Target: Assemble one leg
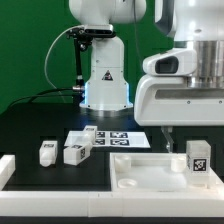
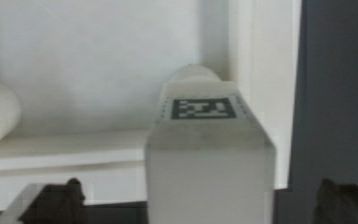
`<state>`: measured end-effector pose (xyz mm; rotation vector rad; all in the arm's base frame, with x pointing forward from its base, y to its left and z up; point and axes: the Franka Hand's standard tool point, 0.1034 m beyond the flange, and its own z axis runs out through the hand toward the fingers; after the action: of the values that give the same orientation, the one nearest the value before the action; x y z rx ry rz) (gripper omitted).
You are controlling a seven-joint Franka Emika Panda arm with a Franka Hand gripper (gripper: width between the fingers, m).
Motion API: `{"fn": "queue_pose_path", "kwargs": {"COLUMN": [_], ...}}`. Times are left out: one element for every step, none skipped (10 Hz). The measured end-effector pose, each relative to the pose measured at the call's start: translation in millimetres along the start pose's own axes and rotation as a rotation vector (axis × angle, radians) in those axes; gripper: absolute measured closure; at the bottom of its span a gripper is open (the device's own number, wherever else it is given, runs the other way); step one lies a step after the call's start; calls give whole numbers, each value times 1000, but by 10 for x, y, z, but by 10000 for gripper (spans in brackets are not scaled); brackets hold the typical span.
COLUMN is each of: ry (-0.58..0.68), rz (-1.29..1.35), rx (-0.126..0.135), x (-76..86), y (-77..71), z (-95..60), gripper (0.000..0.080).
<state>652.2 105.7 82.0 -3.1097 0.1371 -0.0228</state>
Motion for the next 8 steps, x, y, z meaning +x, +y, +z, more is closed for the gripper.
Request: {"fn": "queue_pose_path", "kwargs": {"ry": [-1,2,4,4,3,3,3,10], "rz": [13,29,50,50,104,194,255,356], "rx": [-1,0,0,0,1,1,0,-5], "x": [-20,-33,-23,-22,-23,-23,-22,-22], "y": [-33,-55,-36,-30,-33,-33,-25,-16], "z": [56,73,67,67,68,69,70,78], "gripper": [150,150,273,273,411,515,515,514]}}
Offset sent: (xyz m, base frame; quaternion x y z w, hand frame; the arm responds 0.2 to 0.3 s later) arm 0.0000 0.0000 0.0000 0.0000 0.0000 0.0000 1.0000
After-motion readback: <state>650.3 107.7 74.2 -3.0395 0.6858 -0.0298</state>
